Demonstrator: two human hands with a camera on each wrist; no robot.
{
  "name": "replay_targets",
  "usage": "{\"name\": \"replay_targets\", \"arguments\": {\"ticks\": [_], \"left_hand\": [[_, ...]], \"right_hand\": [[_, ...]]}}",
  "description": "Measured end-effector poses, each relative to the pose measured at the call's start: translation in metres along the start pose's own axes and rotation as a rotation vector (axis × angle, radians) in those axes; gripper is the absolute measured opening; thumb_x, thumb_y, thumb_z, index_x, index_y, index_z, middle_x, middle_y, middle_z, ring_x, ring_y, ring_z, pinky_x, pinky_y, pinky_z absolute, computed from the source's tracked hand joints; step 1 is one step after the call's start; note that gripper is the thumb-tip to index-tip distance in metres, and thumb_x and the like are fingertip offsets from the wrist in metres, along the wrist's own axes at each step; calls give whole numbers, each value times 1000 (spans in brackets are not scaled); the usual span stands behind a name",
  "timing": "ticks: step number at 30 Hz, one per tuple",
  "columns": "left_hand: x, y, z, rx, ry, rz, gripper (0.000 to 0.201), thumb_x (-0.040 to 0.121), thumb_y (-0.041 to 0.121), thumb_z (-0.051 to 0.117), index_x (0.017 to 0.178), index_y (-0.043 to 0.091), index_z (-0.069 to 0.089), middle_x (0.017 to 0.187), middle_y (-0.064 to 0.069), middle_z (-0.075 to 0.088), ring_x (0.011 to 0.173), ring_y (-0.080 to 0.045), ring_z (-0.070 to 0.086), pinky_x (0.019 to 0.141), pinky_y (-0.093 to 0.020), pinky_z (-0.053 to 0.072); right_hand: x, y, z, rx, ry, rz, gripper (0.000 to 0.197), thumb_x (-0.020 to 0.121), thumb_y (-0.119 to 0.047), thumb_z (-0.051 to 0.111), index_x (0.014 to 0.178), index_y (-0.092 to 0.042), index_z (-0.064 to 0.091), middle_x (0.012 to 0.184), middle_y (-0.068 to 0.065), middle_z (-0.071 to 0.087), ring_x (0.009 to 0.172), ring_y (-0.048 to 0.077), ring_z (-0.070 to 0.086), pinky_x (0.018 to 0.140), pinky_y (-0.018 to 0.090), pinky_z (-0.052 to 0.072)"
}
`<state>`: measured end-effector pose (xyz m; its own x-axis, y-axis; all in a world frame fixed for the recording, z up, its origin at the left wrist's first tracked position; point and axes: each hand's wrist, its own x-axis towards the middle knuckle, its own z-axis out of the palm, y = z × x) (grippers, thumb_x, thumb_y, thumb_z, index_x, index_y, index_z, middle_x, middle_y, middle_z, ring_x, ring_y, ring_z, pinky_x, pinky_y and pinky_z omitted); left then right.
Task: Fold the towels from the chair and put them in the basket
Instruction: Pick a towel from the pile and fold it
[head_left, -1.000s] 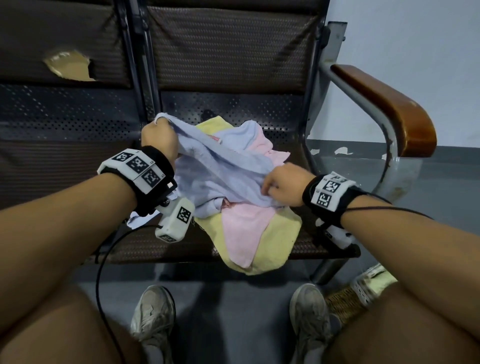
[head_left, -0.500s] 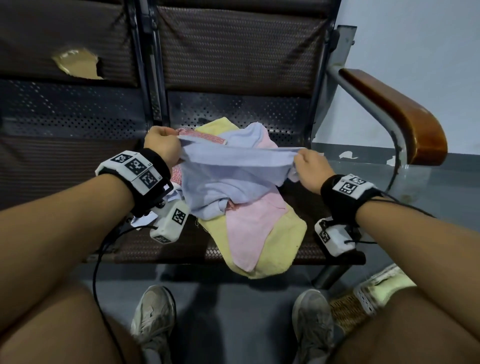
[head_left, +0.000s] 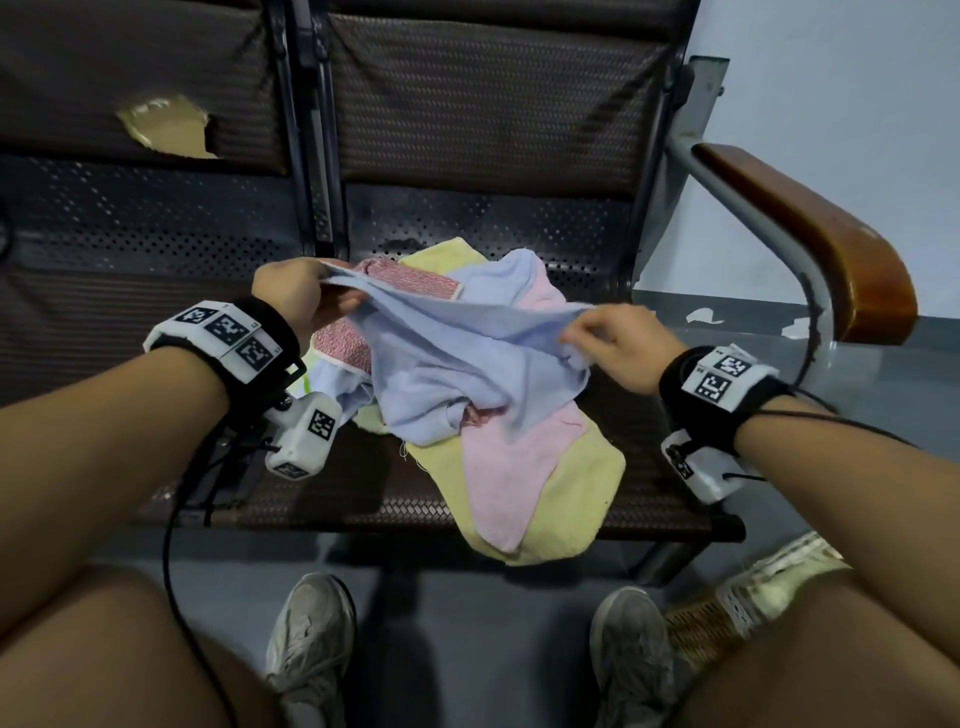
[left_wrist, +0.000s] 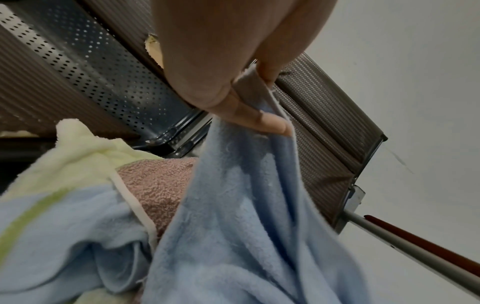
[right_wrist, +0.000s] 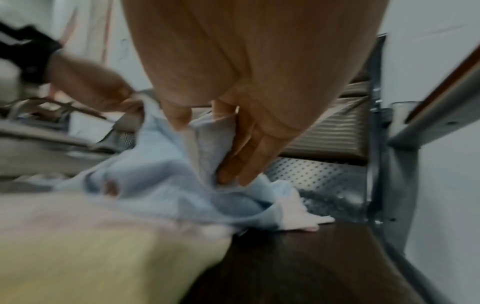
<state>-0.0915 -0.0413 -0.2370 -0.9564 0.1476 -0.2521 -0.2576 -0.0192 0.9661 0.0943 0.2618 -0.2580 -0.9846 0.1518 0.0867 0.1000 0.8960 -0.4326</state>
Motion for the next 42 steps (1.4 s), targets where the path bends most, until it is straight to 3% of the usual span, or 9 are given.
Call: {"name": "replay_targets", "arguments": {"ticks": [4,8,15,20,25,28,30,35,42], "left_hand": [[-15,2,6,-139,-31,-9,22,94,-2,44,98,-5,66,70,-14,73,64,-21,74,58,-22,58],[-23,5,14,-166,-18,4,16,94,-1,46,97,-6,61,78,-17,69,58,-21,73,54,-23,56],[-22,1,12,-93,3,-33,19,95,-2,45,85,-2,61,58,-11,71,56,-22,72,54,-24,58],[-19,-5,8,54,-10,-38,21,95,-3,49,98,-2,69,80,-14,66,52,-16,67,51,-22,58],[-22,-11,12,221,-79,59,22,100,11,52,92,-2,69,77,-17,66,51,-16,67,58,-28,60],[-25,-10,11,599,-53,264,49,102,37,46,70,4,61,67,-12,61,60,-27,60,69,-35,54],[-27,-8,10,775,-4,368,57,102,48,40,60,9,48,64,-11,52,67,-29,50,64,-35,40],[-35,5,12,513,-116,311,43,74,56,49,81,16,63,88,-7,60,82,-25,52,76,-37,40],[-47,30,12,402,-189,401,6,71,16,57,68,21,55,59,9,57,50,-7,52,51,-22,41]], "right_hand": [[-12,-28,38,-180,-216,-39,48,81,-75,51,72,-30,65,76,-14,65,71,12,61,65,31,49],[-3,-46,56,-387,-212,68,72,67,-95,43,64,-23,54,64,-7,57,61,12,54,53,29,37],[4,-55,63,-393,-188,141,16,95,-31,50,102,-17,52,115,16,64,103,35,61,74,31,37],[5,-43,31,-205,-35,228,13,91,-9,47,100,-15,55,99,16,67,97,37,64,75,33,46],[-4,-32,-1,55,186,264,33,87,-9,42,100,-8,73,95,17,71,91,36,64,79,38,50],[-13,-32,-12,140,201,281,39,84,-42,41,73,-14,65,69,7,65,74,31,59,67,37,47],[-20,-32,-19,-40,48,254,37,80,-62,49,80,-30,68,66,-5,67,70,21,62,66,33,50],[-32,-27,-26,-73,-49,199,26,93,-22,49,67,-28,50,70,-2,58,76,27,59,65,31,38],[-39,-36,-61,-102,81,147,27,88,-1,46,85,-14,69,83,7,65,82,26,59,74,29,40]]}}
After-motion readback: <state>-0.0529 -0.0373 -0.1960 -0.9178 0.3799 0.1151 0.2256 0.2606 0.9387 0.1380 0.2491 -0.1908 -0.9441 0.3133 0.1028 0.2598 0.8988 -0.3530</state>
